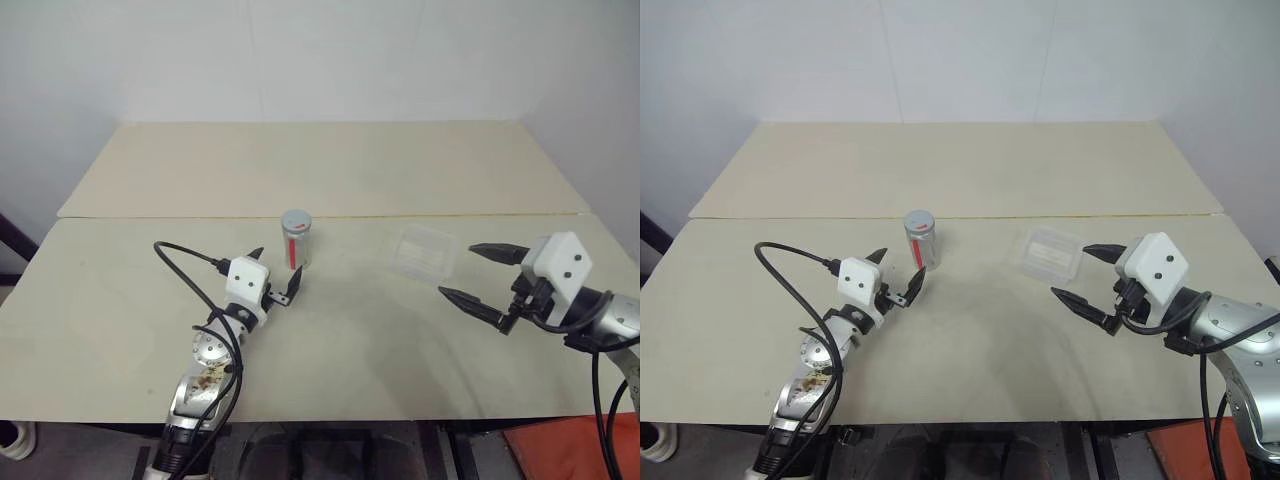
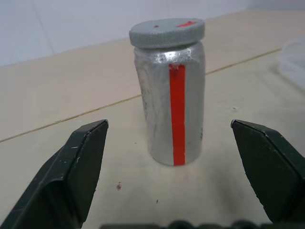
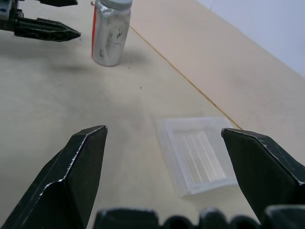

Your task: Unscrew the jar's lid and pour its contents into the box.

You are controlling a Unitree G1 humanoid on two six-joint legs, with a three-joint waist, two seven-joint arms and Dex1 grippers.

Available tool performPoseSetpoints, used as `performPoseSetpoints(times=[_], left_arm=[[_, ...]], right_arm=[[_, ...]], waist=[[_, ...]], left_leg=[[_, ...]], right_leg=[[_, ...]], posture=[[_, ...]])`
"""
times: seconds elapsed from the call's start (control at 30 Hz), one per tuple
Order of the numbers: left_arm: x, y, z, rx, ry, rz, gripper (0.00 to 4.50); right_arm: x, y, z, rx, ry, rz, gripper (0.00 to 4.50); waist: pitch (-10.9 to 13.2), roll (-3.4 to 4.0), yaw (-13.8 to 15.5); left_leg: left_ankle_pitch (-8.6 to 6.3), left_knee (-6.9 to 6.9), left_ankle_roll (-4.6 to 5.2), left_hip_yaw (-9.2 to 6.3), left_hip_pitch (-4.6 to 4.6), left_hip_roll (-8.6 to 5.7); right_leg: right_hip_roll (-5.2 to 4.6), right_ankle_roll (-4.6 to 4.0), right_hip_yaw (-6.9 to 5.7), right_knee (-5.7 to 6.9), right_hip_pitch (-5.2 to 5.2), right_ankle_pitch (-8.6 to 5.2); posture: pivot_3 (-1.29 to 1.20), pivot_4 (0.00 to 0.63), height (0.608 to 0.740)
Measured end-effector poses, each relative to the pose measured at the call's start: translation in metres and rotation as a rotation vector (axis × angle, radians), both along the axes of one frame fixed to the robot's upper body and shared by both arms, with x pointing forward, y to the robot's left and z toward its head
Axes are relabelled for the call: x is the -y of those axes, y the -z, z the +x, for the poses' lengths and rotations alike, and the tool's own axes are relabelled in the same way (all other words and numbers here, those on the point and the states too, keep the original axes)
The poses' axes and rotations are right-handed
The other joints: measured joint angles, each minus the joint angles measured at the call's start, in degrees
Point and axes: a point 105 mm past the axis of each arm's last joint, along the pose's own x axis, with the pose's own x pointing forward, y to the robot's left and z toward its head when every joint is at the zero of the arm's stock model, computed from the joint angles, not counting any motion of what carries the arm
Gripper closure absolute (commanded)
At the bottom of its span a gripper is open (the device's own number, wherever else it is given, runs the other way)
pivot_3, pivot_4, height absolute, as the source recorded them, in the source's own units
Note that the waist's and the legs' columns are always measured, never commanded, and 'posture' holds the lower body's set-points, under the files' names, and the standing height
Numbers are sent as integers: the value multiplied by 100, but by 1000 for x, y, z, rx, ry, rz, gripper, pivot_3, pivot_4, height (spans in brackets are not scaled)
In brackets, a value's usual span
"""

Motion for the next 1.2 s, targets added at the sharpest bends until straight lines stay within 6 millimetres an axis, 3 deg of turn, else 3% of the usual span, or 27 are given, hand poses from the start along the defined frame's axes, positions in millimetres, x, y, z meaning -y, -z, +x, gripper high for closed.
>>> performPoseSetpoints(times=[0.3,0.73,0.93,1.03,1.2], left_arm=[[19,3,16,22,-6,-12,0],[29,-3,42,69,-75,-49,0],[28,-2,44,71,-92,-66,0],[28,-1,44,71,-82,-81,628],[30,4,44,50,-80,-104,2165]], right_arm=[[2,-4,0,13,7,-14,57],[9,-6,-5,22,35,-29,57],[10,-5,-7,17,48,-32,57],[12,-6,-8,21,56,-34,0],[12,-5,-8,19,70,-31,0]], waist=[[0,0,8],[1,-3,38],[2,-3,37],[2,-3,38],[2,-4,38]], left_leg=[[-1,0,2,0,0,-1],[0,0,0,-1,-2,-2],[5,0,-8,-1,-4,-1],[5,1,-8,-1,-3,-1],[3,0,-5,-2,-4,-1]], right_leg=[[0,0,-1,0,0,0],[0,0,-4,0,-1,0],[0,1,-5,-1,-1,0],[0,1,-5,-1,-1,0],[0,1,-5,-1,-1,0]], posture=[[0,150,740],[0,150,740],[0,150,740],[0,150,740],[0,150,740]])
